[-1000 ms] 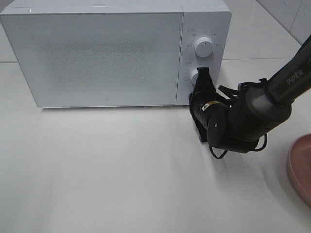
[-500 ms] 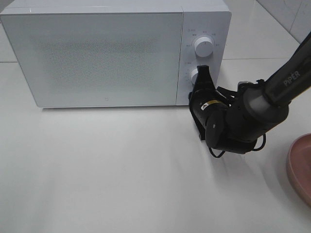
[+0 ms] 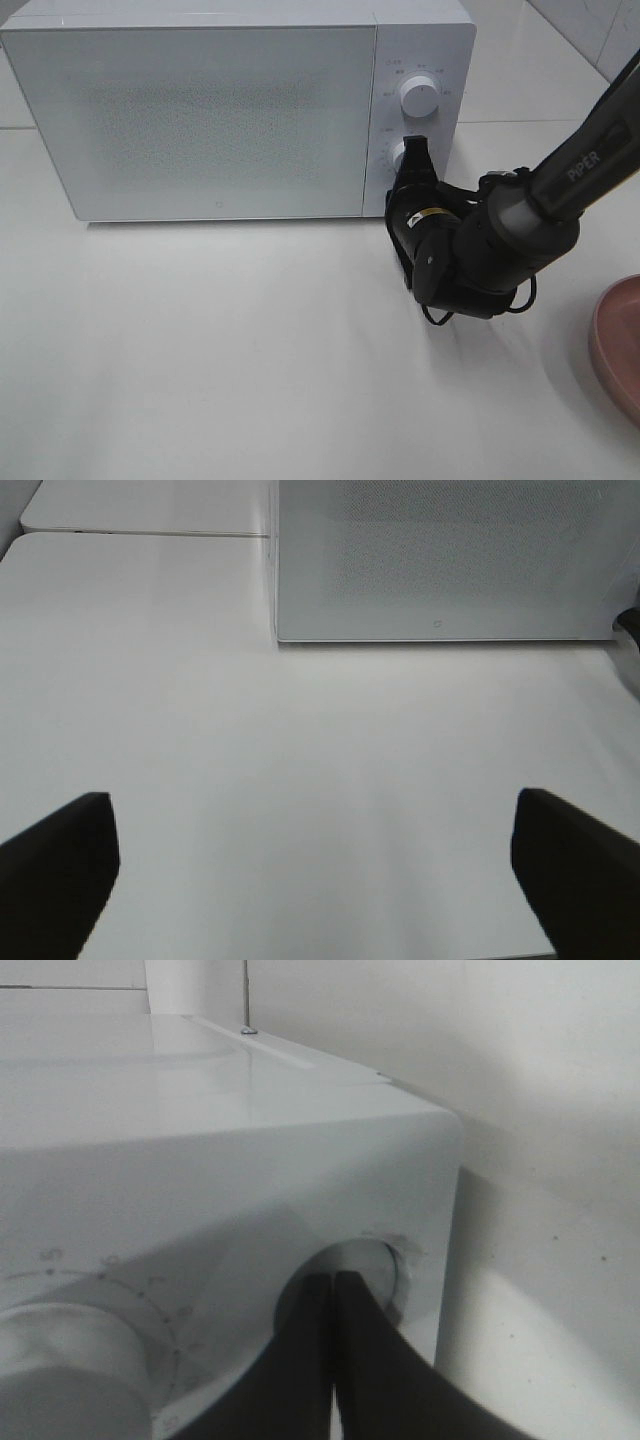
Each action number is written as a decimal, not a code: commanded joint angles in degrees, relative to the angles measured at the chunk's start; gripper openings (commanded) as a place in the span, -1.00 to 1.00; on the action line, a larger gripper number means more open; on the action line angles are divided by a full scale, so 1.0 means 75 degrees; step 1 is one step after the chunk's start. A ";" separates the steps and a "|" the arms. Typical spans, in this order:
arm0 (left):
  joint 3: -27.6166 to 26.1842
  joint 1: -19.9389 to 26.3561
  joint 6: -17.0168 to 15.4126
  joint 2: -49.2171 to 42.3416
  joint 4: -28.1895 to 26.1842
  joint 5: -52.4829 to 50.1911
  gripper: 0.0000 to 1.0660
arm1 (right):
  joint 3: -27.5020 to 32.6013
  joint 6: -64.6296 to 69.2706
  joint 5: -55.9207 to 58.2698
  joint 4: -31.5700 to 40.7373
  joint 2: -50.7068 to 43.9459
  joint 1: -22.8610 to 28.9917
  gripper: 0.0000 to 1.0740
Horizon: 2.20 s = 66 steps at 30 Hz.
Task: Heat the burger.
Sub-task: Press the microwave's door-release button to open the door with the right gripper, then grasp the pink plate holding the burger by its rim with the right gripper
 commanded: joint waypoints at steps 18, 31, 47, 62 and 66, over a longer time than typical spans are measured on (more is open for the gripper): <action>0.0015 -0.0015 -0.0008 -0.0023 -0.0008 -0.0031 0.87 | -0.1024 -0.0267 -0.1352 -0.0420 0.0160 -0.0474 -1.00; 0.0015 -0.0015 -0.0008 -0.0023 -0.0008 -0.0031 0.87 | -0.0634 -0.0267 -0.0535 -0.0474 -0.0183 -0.0351 -1.00; 0.0015 -0.0015 -0.0008 -0.0023 -0.0008 -0.0031 0.87 | 0.0435 -0.0046 0.0787 -0.0611 -0.0802 0.0053 -1.00; 0.0015 -0.0015 0.0000 -0.0023 -0.0008 -0.0031 0.87 | 0.1306 -0.1963 0.2659 -0.0672 -0.2238 0.0099 -1.00; 0.0015 -0.0015 0.0000 -0.0023 -0.0008 -0.0031 0.87 | 0.1306 -0.2811 0.3247 -0.0672 -0.2552 0.0092 -1.00</action>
